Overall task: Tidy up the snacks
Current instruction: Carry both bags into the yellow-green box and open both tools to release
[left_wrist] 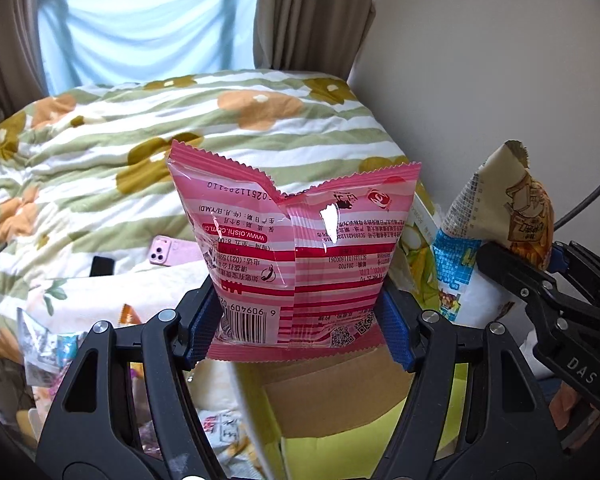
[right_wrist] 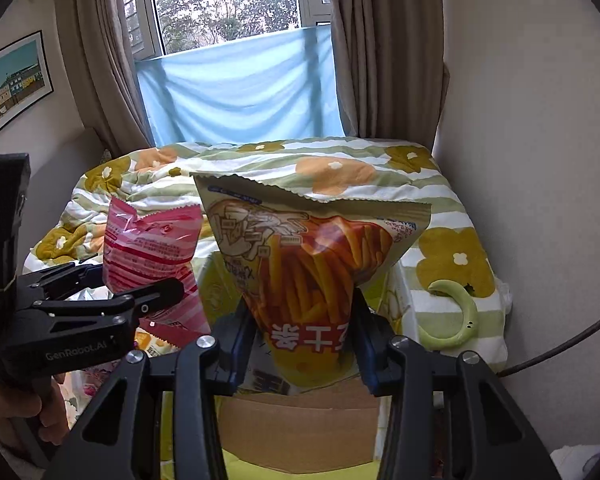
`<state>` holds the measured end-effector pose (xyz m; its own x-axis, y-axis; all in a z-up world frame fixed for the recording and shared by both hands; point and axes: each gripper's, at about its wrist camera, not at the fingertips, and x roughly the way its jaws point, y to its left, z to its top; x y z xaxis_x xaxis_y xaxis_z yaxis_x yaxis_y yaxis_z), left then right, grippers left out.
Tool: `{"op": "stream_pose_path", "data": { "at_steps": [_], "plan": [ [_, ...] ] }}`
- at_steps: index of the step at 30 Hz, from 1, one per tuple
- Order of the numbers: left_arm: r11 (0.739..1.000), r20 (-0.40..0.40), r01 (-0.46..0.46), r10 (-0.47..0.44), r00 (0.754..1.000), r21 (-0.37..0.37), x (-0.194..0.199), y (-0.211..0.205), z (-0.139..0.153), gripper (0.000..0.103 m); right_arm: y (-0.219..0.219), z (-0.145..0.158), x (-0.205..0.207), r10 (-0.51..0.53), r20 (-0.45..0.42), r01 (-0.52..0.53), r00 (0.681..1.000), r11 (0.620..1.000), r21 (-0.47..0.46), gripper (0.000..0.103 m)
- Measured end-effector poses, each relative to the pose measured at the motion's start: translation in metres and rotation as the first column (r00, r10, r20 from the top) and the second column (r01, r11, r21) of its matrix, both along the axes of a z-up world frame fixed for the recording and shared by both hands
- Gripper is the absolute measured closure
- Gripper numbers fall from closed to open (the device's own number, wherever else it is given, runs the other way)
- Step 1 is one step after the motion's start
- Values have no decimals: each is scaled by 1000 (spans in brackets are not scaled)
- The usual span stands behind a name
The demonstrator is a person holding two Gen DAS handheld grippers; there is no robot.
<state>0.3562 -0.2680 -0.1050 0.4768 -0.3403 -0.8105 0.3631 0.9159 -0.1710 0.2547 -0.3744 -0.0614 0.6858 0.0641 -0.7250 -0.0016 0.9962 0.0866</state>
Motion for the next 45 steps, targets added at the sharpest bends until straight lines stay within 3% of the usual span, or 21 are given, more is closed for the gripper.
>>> {"op": "stream_pose_path", "data": {
  "at_steps": [7, 12, 14, 16, 22, 31, 39, 45],
  "plan": [
    [994, -109, 24, -12, 994, 109, 30, -64, -55, 37, -44, -24, 10, 8, -69, -7, 998, 1000, 24, 62],
    [982, -164, 46, -15, 986, 184, 45, -75, -93, 35, -61, -36, 9, -18, -94, 24, 995, 998, 60, 62],
    [980, -176, 40, -4, 984, 197, 52, -73, -103, 28, -66, -39, 8, -27, -102, 34, 994, 997, 67, 62],
    [979, -176, 32, 4, 984, 200, 55, -71, -109, 2, -71, -41, 9, -31, -111, 39, 993, 997, 72, 62],
    [982, -183, 26, 9, 983, 185, 50, -53, -111, 1, -72, -47, 17, -32, -132, 43, 991, 996, 79, 62],
    [993, -110, -20, 34, 993, 118, 29, -11, -72, 1, -57, -54, 45, 23, -154, -12, 988, 997, 74, 62],
    [983, -55, -71, 82, 995, 171, 28, 16, -58, 1, -38, -68, 82, 82, -183, -59, 980, 989, 132, 62],
    [979, -48, -70, 80, 996, 190, 27, 18, -59, 1, -26, -100, 101, 68, -273, -49, 960, 996, 76, 60]
  ]
}}
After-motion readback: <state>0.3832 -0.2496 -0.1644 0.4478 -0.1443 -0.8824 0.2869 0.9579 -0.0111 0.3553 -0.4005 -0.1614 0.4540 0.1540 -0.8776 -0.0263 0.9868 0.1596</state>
